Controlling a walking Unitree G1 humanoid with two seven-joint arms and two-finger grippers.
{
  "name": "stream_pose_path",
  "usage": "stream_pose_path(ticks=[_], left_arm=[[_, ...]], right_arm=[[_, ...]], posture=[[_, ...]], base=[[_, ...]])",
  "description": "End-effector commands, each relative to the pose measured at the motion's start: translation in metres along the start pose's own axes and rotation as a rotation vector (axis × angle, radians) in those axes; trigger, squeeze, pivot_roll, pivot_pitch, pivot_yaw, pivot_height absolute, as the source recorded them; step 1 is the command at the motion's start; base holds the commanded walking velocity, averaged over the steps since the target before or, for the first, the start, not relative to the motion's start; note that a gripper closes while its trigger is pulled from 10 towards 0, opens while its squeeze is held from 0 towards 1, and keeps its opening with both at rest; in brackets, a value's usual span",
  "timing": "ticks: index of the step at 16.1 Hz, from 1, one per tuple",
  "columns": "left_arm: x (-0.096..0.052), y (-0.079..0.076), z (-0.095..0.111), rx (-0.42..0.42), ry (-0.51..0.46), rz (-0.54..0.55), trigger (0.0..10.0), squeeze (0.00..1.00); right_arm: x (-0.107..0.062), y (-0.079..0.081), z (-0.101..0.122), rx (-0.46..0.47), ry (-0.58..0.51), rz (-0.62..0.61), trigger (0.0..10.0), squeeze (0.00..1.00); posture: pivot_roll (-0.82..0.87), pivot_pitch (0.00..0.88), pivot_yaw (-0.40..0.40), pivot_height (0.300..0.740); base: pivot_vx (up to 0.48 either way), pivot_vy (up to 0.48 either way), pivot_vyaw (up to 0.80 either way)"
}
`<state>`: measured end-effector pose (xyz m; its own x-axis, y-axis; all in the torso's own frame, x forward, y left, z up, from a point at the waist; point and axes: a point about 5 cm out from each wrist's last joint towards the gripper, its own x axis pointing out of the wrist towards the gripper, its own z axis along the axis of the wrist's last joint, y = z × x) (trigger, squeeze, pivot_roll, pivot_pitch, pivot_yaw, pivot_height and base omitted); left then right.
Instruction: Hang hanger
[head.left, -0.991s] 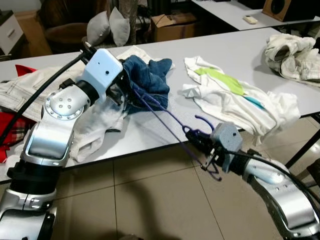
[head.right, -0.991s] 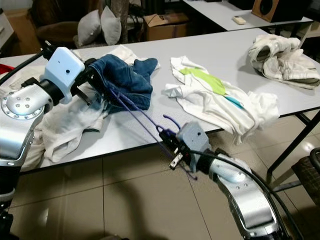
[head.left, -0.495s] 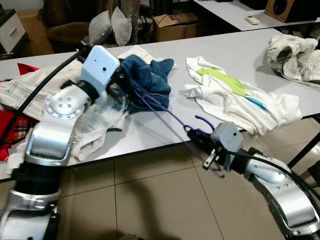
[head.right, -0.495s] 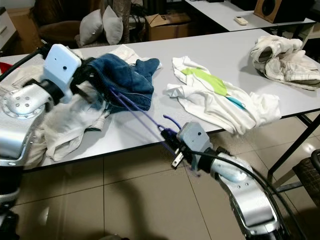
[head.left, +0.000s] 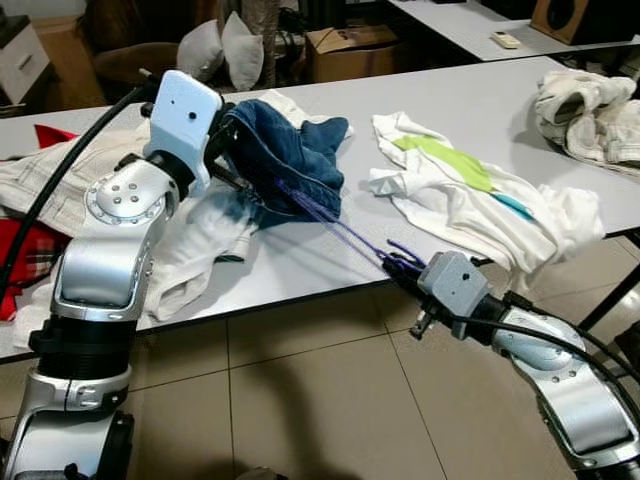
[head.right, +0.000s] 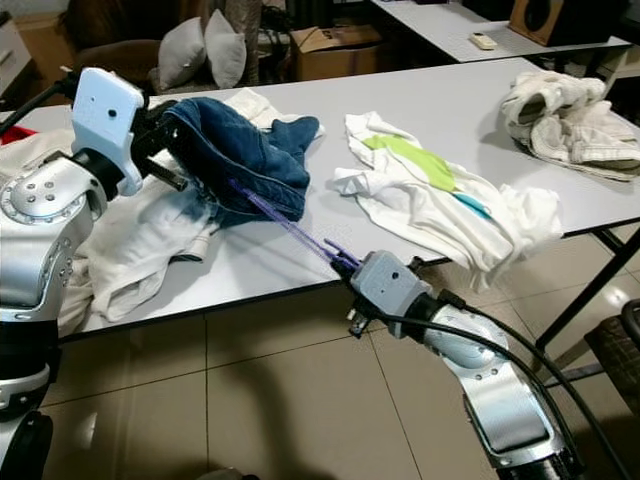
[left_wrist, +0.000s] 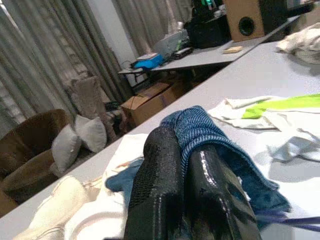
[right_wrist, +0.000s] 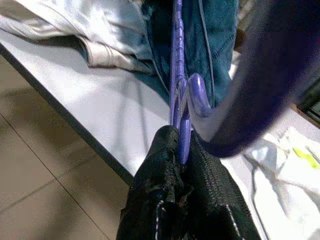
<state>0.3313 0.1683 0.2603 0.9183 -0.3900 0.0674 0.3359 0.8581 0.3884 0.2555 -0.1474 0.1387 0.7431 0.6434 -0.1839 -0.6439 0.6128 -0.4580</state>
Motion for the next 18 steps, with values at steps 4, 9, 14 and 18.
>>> stream_pose_path(ticks=[4, 9, 14, 18], left_arm=[[-0.008, -0.021, 0.013, -0.029, -0.035, -0.208, 0.0, 0.00], [-0.020, -0.007, 0.033, -0.092, -0.083, -0.230, 0.0, 0.00], [-0.033, 0.012, 0.043, -0.084, -0.092, -0.215, 0.0, 0.00], [-0.037, 0.035, 0.048, -0.077, -0.114, -0.115, 0.0, 0.00]], right_arm=[[0.018, -0.009, -0.004, 0.020, 0.010, -0.021, 10.0, 0.00], [0.030, -0.027, -0.029, 0.076, 0.135, -0.093, 10.0, 0.00], [0.025, -0.064, -0.040, 0.120, 0.170, -0.227, 10.0, 0.00], [0.023, -0.113, -0.013, 0.252, 0.019, -0.408, 10.0, 0.00]], posture=[[-0.10, 0.000, 0.066, 0.740], [-0.08, 0.000, 0.054, 0.740], [-0.08, 0.000, 0.055, 0.740], [-0.08, 0.000, 0.055, 0.740]], base=[[0.000, 0.000, 0.00], [0.000, 0.000, 0.00], [0.000, 0.000, 0.00], [0.000, 0.000, 0.00]])
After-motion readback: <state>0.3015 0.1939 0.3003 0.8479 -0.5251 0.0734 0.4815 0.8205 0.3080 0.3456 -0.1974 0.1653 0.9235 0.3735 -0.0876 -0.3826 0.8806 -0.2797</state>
